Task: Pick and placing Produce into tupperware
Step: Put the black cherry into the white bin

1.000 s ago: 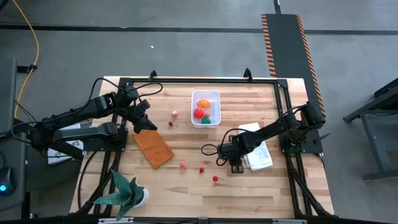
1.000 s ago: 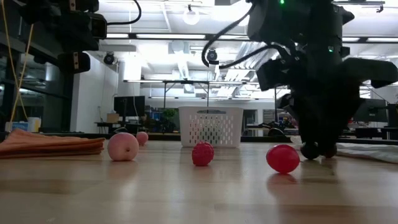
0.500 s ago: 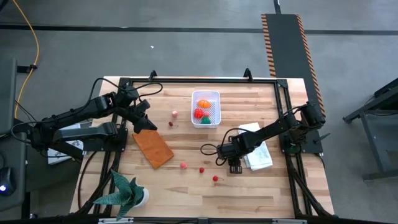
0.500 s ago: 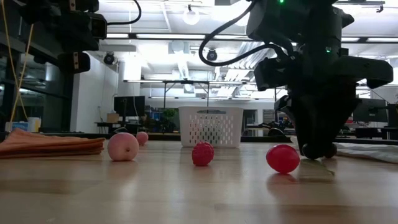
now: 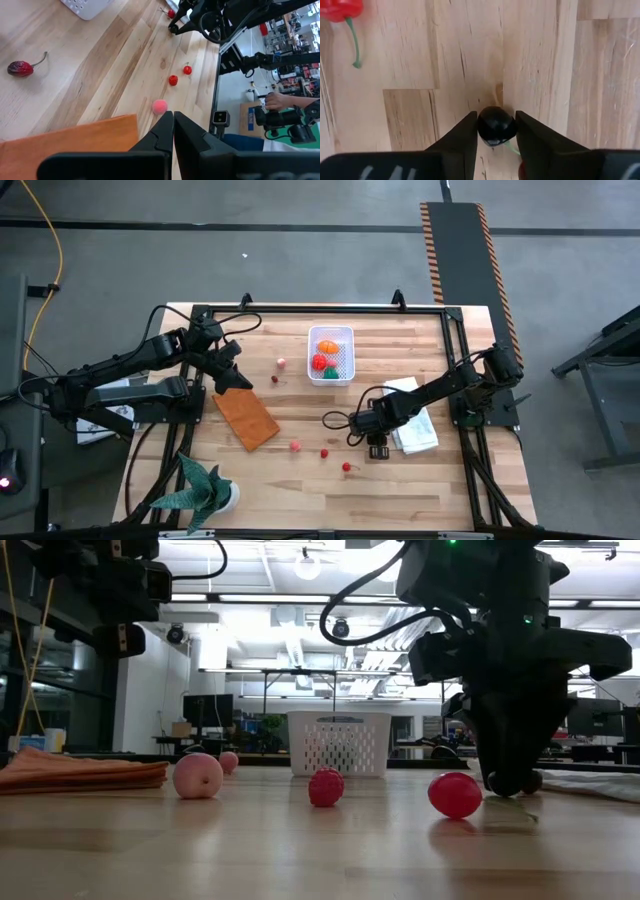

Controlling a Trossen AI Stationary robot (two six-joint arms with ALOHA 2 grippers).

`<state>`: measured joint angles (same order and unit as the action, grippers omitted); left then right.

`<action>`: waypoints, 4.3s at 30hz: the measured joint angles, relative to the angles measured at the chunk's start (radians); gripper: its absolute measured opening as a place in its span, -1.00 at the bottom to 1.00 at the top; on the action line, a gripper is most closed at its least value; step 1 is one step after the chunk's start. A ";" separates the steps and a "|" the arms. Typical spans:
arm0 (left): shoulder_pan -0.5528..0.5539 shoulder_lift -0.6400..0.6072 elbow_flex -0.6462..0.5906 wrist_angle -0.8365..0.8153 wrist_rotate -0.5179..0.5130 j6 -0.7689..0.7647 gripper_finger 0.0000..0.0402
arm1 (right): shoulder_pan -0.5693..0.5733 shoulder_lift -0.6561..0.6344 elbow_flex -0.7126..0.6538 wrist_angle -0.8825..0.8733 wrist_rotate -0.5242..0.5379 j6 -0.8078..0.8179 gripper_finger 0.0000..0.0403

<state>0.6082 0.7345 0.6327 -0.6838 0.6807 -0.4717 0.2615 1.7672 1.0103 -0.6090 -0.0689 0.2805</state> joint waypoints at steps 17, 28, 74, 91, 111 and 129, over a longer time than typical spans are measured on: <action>0.000 0.000 0.000 0.000 0.000 0.020 -0.99 | -0.021 -0.041 0.106 -0.064 0.013 0.033 -0.50; 0.000 0.000 0.000 0.001 0.000 0.037 -0.99 | -0.094 -0.196 0.167 -0.208 0.067 0.037 -0.50; 0.000 0.000 0.000 0.022 -0.098 -0.043 -0.99 | -0.617 -0.862 0.167 -0.133 0.168 -0.059 -0.50; 0.000 0.000 0.000 0.062 -0.132 -0.088 -0.99 | -0.727 -0.568 0.167 0.037 -0.067 -0.169 -0.50; 0.000 0.000 0.000 0.061 -0.132 -0.092 -0.99 | -0.726 -0.249 0.257 0.056 -0.175 -0.207 -0.50; 0.000 0.000 0.000 0.061 -0.132 -0.092 -0.99 | -0.732 0.066 0.628 -0.286 -0.110 -0.394 -0.50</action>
<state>0.6079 0.7349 0.6327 -0.6229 0.5488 -0.5640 -0.4706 1.8332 1.6380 -0.8950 -0.1793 -0.1131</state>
